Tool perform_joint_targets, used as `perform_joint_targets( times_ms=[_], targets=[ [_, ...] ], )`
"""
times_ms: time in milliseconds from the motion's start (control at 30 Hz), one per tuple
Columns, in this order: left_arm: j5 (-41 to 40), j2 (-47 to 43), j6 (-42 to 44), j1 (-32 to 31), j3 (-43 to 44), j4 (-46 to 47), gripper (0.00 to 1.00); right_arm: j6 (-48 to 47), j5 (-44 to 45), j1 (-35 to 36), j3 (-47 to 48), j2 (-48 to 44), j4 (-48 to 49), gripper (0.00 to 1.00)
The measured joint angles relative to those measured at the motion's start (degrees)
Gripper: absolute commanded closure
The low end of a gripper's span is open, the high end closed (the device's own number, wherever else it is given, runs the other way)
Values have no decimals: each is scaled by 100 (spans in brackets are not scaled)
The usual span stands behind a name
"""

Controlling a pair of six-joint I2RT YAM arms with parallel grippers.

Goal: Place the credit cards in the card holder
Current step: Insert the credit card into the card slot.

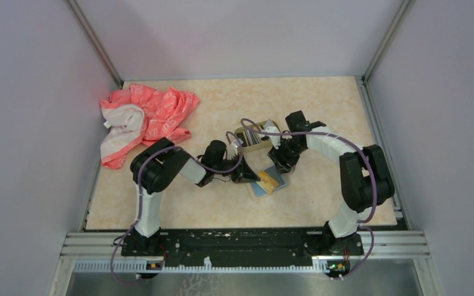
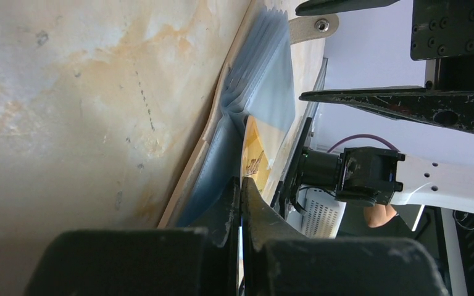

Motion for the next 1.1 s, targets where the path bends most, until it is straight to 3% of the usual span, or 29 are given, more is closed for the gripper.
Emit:
perform_joint_targets(
  times_ms=[300,1100],
  targets=[
    [-2,-13,205,2,55,-212,100,48,107,92,0,55,15,49],
    [74,-326,457,-101,179,-1106,100,260,37,461,11,208,332,65]
  ],
)
